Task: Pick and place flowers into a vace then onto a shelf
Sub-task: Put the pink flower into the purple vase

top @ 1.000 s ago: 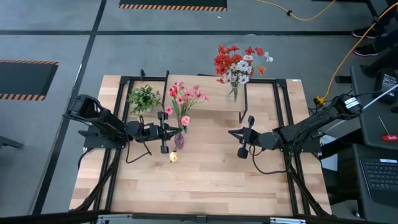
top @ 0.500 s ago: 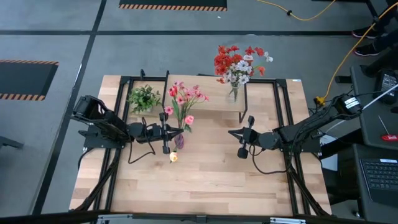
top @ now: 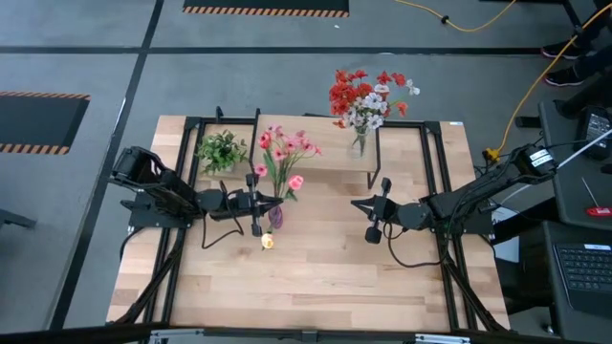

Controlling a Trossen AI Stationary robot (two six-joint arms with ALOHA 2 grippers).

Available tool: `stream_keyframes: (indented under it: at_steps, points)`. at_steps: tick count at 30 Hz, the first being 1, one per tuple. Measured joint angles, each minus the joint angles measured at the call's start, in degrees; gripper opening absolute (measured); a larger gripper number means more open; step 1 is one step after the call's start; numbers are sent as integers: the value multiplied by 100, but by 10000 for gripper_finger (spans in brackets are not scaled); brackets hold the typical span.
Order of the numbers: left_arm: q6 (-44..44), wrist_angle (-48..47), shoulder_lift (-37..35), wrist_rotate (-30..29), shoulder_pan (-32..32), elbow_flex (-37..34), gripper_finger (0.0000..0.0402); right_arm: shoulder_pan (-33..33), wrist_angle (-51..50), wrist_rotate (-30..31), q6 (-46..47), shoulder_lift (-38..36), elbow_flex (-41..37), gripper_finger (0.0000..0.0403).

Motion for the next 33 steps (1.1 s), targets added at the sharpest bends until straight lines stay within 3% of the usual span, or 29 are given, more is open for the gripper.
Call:
stream_keyframes:
  at_steps: [15,33]
  points:
    - [-332,-497,-2,13,-8,-2,3,1,0,0,0,0,-1,16]
    - [-316,-653,-4,13,-498,-2,4,2,0,0,2,0,-1,16]
